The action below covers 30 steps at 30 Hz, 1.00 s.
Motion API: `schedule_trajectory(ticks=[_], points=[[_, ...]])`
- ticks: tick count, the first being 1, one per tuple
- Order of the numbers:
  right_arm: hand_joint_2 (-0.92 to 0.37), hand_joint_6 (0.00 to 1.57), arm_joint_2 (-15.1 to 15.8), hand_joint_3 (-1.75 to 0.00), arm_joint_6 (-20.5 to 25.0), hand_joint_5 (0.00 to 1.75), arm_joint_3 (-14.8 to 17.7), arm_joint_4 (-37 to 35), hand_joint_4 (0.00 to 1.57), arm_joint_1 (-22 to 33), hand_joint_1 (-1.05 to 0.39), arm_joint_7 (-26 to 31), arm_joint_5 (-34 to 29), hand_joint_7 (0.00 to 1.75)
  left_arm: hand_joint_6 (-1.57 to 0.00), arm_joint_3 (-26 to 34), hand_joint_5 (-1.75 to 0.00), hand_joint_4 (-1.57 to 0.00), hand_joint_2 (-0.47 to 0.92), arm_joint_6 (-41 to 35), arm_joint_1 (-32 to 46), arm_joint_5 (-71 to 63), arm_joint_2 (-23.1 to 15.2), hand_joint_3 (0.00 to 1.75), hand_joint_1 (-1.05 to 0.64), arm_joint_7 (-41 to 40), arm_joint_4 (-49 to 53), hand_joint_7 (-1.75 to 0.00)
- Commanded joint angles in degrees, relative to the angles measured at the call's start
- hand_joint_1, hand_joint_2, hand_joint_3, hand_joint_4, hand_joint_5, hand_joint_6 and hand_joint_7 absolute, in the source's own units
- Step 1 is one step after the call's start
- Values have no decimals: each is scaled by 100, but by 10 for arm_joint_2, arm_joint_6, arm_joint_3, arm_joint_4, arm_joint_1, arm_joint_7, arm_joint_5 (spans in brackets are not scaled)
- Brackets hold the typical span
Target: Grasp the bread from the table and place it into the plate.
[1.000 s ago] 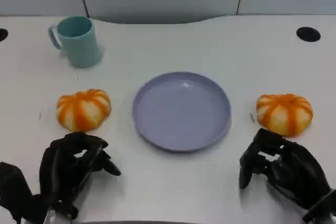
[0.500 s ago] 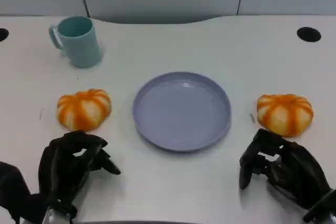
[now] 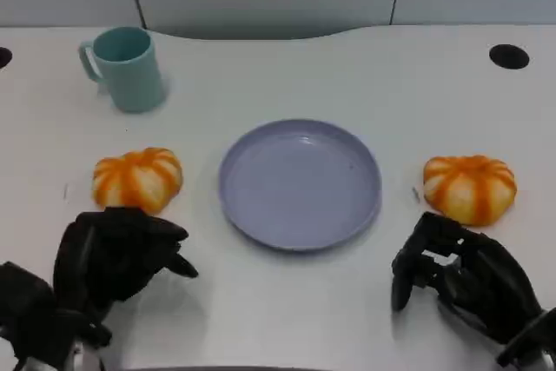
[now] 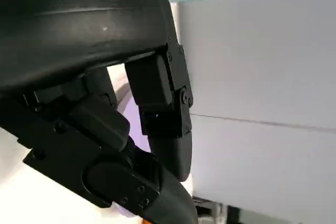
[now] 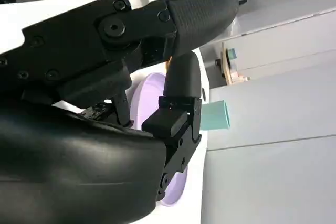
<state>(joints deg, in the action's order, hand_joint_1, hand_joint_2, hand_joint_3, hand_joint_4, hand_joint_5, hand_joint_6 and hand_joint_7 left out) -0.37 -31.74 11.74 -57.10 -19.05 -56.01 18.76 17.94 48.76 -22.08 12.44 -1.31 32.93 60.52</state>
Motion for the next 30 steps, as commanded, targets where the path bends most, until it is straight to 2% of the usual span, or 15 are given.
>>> schedule_trajectory(ticks=[1, 2, 3, 5, 8, 10, 14, 15, 16, 18, 19, 21, 23, 25, 30], points=[[-92, 61, 3, -23, 2, 167, -5, 10, 68, 0, -74, 11, -4, 131, -118, -32, -78, -104, 89, 117, -3, -146, -73, 7, -105, -125, -58, -23], [-92, 61, 2, -23, 4, 167, -5, 10, 68, 0, -73, 10, -2, 131, -94, -37, -110, -73, 91, 126, -8, -196, -92, 14, -105, -174, -68, -45], [-92, 60, 1, -22, 5, 167, -5, 9, 67, 0, -73, 9, -1, 131, -70, -42, -132, -51, 92, 130, -12, -235, -105, 20, -105, -215, -74, -74], [-92, 60, 3, -23, 8, 167, -10, 14, 67, 1, -75, 17, -8, 131, -25, -53, -159, -18, 92, 128, -23, -294, -126, 26, -105, -288, -78, -128], [-92, 59, 0, -24, -3, 166, -10, 13, 67, 2, -74, 14, -3, 131, -5, -72, -170, -3, 92, 121, -44, -337, -142, 29, -105, -370, -63, -147], [-92, 60, -2, -24, -2, 167, -10, 13, 68, 2, -74, 20, -4, 132, -1, -91, -165, -1, 92, 115, -61, -373, -155, 35, -105, -434, -44, -142], [-92, 61, -2, -23, -3, 166, -10, 8, 69, 1, -75, 23, -3, 131, 0, -131, -147, 0, 92, 110, -80, -420, -177, 40, -105, -523, -15, -126], [-92, 61, 0, -23, -1, 165, -11, 9, 69, 2, -75, 26, -6, 131, 0, -148, -141, 0, 92, 88, -92, -440, -185, 43, -105, -551, 1, -120], [-92, 61, 1, -23, 0, 165, -13, 11, 69, 3, -76, 28, -7, 131, 0, -163, -113, 0, 92, 71, -102, -455, -192, 45, -105, -574, 14, -97], [-92, 61, 3, -23, 0, 164, -13, 10, 69, 3, -76, 23, -5, 131, 0, -191, -73, 0, 92, 27, -125, -473, -201, 49, -105, -590, 46, -64], [-92, 61, 1, -23, 4, 164, -11, 11, 69, 3, -75, 19, 0, 131, 0, -203, -63, 0, 92, 1, -137, -476, -202, 49, -105, -583, 63, -54], [-92, 61, 1, -22, 10, 164, -11, 13, 70, 4, -74, 17, 3, 130, 0, -222, -32, 0, 92, -39, -155, -473, -203, 52, -105, -567, 89, -21], [-92, 62, 1, -21, 9, 164, -12, 16, 71, 6, -74, 18, 2, 130, 0, -237, -8, 0, 92, -69, -168, -467, -200, 52, -105, -555, 107, -5], [-92, 62, 2, -22, 7, 164, -15, 19, 71, 8, -75, 19, -2, 131, 0, -250, -2, 0, 92, -96, -179, -463, -195, 52, -105, -549, 120, -1], [-92, 61, 0, -21, 14, 162, -10, 15, 69, 7, -74, 4, 7, 130, 0, -276, 0, 0, 92, -162, -201, -460, -179, 53, -105, -539, 150, 0]])
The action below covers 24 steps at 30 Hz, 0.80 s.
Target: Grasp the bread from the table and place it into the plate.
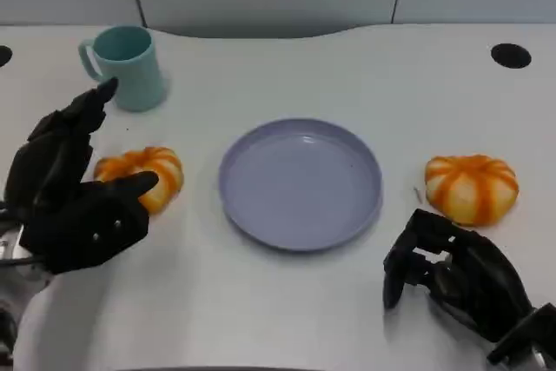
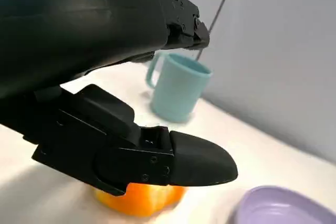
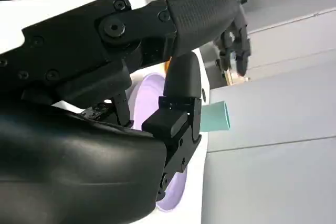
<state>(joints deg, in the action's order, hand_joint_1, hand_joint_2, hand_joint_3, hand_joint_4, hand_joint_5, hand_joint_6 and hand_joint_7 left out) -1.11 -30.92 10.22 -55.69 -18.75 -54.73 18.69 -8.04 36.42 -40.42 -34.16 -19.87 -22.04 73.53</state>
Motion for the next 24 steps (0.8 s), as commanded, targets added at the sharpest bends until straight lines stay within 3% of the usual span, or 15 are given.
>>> schedule_trajectory(ticks=[1, 12, 16, 24], points=[[-92, 62, 7, -20, 8, 161, 7, 1, 69, 4, -73, -13, 11, 129, 0, -20, 0, 0, 92, -49, -20, 7, 9, 54, -105, 12, 23, 0], [-92, 59, 7, -23, 24, 165, 9, 9, 64, 14, -70, -28, 19, 120, 0, -51, 0, 0, 92, -118, -31, 8, 24, 64, -105, 11, 41, 0], [-92, 54, 18, -26, 10, 174, -5, 29, 59, 19, -71, -22, -1, 131, 0, -69, 0, 0, 92, -159, -50, -2, 43, 64, -105, 21, 49, 0], [-92, 52, 21, -25, 13, 175, -12, 52, 62, 31, -72, -8, -9, 136, 0, -110, 0, 0, 92, -214, -71, -27, 63, 65, -105, 26, 57, 0]])
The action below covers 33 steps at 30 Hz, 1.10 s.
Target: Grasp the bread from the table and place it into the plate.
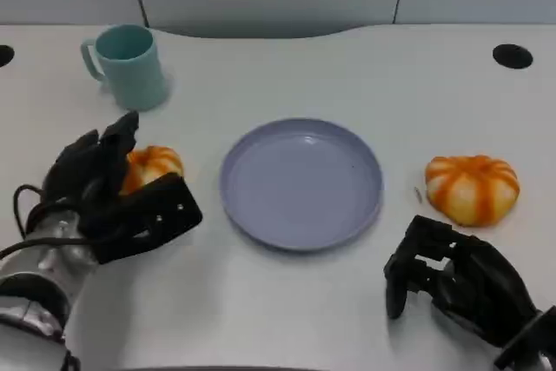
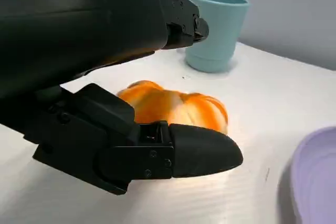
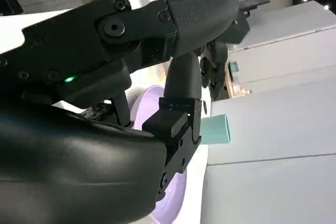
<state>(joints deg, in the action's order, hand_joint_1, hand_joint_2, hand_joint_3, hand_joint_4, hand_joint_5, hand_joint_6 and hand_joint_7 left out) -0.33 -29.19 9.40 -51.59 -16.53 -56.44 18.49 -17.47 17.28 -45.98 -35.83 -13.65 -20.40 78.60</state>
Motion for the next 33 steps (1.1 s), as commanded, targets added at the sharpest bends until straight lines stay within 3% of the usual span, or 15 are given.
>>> schedule_trajectory(ticks=[1, 9, 13, 14, 17, 27, 28, 29, 30, 32, 33], points=[[-92, 52, 14, -25, -2, 175, -5, 13, 62, 10, -72, 10, -6, 136, 0, -23, 0, 0, 92, -33, -20, -16, 5, 64, -105, 16, 8, 0], [-92, 52, 11, -26, -4, 175, -4, 12, 64, 13, -72, -6, 6, 136, 0, -49, 0, 0, 92, -73, -38, -33, 20, 57, -105, 35, 12, 0], [-92, 54, 11, -22, 16, 174, -2, 26, 63, 19, -72, -17, 19, 133, 0, -59, 0, 0, 92, -82, -38, -36, 23, 56, -105, 48, 14, 0], [-92, 54, 10, -24, 16, 173, -1, 28, 62, 20, -71, -23, 24, 132, 0, -62, 0, 0, 92, -83, -37, -37, 23, 44, -105, 51, 14, 0], [-92, 54, 8, -25, 11, 172, 1, 35, 61, 28, -71, -35, 33, 131, 0, -69, 0, 0, 92, -90, -34, -41, 25, 34, -105, 54, 15, 0], [-92, 54, 6, -28, 11, 171, -3, 79, 61, 59, -72, -43, 42, 131, 0, -85, 0, 0, 92, -125, -30, -55, 40, 26, -105, 65, 18, 0], [-92, 54, 5, -28, 12, 171, -3, 86, 62, 64, -73, -43, 44, 131, -2, -87, -12, 0, 92, -127, -29, -56, 42, 19, -105, 64, 18, -17], [-92, 55, 3, -27, 14, 171, -3, 93, 62, 69, -73, -44, 47, 131, -1, -89, -82, 0, 92, -130, -28, -59, 44, 14, -105, 61, 18, -92], [-92, 55, 1, -27, 15, 171, -3, 100, 62, 74, -72, -46, 51, 131, 0, -92, -127, 0, 92, -134, -27, -62, 45, 13, -105, 60, 19, -132], [-92, 54, 0, -27, 16, 171, -3, 109, 62, 81, -71, -47, 54, 131, 0, -95, -165, 0, 92, -137, -26, -64, 46, 12, -105, 60, 19, -166], [-92, 54, -1, -27, 13, 171, -4, 113, 61, 85, -71, -49, 56, 131, 0, -94, -170, 0, 92, -138, -26, -63, 47, 12, -105, 56, 19, -170]])
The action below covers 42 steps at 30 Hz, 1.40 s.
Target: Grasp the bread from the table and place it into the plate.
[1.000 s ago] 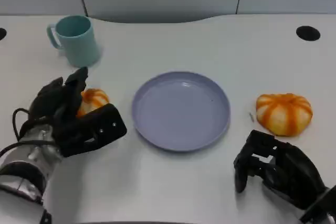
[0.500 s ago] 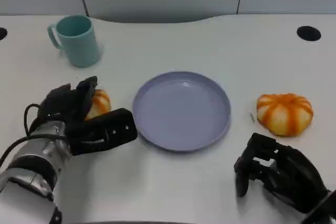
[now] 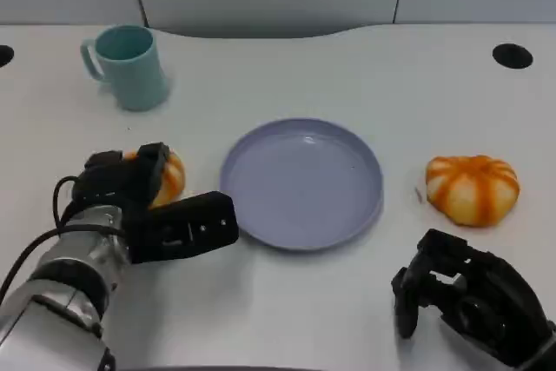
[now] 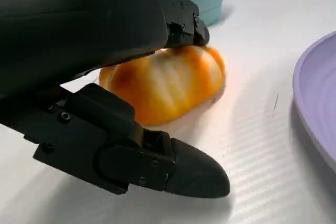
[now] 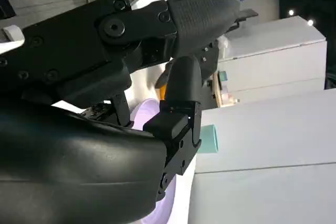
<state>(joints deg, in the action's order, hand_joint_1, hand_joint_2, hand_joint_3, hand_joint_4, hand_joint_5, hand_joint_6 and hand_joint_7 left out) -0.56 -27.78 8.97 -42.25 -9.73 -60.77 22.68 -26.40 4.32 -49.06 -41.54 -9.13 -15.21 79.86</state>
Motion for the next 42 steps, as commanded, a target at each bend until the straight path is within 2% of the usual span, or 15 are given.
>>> schedule_trajectory(ticks=[1, 7, 10, 11, 13, 14, 15, 16, 19, 21, 24, 28, 34, 39, 42], points=[[-92, 53, 2, -28, -5, 171, 0, 22, 61, 19, -72, -8, 15, 131, 0, -4, -172, 0, 90, -9, 5, -5, 3, 10, -105, 1, 6, -172], [-92, 53, 5, -29, 1, 167, 2, 36, 61, 31, -71, -19, 24, 129, 0, -4, -175, 0, 73, -13, 12, -7, 9, 1, -105, -60, 5, -175], [-92, 55, 1, -26, 14, 166, 4, 43, 61, 35, -70, -25, 36, 128, -6, -20, -175, -23, 71, -23, 13, -25, 8, 1, -105, -92, 7, -175], [-92, 54, 0, -27, 13, 166, 5, 42, 62, 35, -69, -28, 39, 127, -38, -24, -175, -52, 73, -26, 13, -29, 8, 3, -105, -94, 7, -175], [-92, 54, -1, -27, 6, 166, 5, 41, 62, 36, -68, -27, 39, 127, -55, -23, -175, -67, 74, -28, 12, -29, 7, 4, -105, -90, 8, -175], [-92, 54, -1, -28, 2, 166, 4, 41, 62, 36, -69, -25, 37, 126, -78, -19, -172, -91, 62, -29, 10, -25, 7, 29, -105, -79, 8, -170], [-92, 54, -2, -28, -1, 166, 4, 40, 62, 36, -70, -23, 35, 126, -100, -17, -159, -113, 16, -29, 9, -23, 7, 110, -105, -71, 8, -154], [-92, 54, -2, -29, -2, 166, 2, 44, 62, 38, -70, -19, 32, 126, -108, -16, -154, -120, -2, -28, 9, -22, 6, 140, -105, -70, 8, -148], [-92, 54, -6, -29, 3, 167, 3, 45, 62, 37, -69, -19, 38, 125, -139, -10, -150, -143, -21, -19, 7, -17, 2, 171, -105, -68, 7, -144], [-92, 55, -6, -28, 10, 166, 2, 44, 62, 34, -71, -14, 35, 125, -153, 7, -158, -153, -11, 3, 6, -2, -3, 174, -105, -75, 4, -155], [-92, 57, -6, -25, 19, 166, 1, 42, 63, 30, -72, -8, 34, 124, -149, 25, -168, -149, 2, 34, 2, 11, -12, 175, -105, -99, 2, -164], [-92, 58, -4, -24, 19, 166, 2, 27, 62, 19, -72, -5, 30, 123, -123, 40, -174, -135, 20, 60, -10, 23, -23, 168, -105, -113, -1, -174], [-92, 62, -9, -22, -6, 160, 19, -56, 65, -29, -71, -12, 31, 118, -82, 52, -175, -100, 44, 94, -43, 31, -51, 138, -105, -119, -4, -175], [-92, 66, -7, -21, -5, 160, 24, -86, 67, -54, -70, -16, 29, 114, -73, 80, -175, -89, 52, 129, -59, 55, -55, 117, -105, -123, -6, -175], [-92, 67, -9, -19, -12, 158, 28, -105, 68, -63, -70, -9, 25, 111, -71, 95, -175, -86, 69, 147, -67, 69, -56, 86, -105, -115, -7, -175]])
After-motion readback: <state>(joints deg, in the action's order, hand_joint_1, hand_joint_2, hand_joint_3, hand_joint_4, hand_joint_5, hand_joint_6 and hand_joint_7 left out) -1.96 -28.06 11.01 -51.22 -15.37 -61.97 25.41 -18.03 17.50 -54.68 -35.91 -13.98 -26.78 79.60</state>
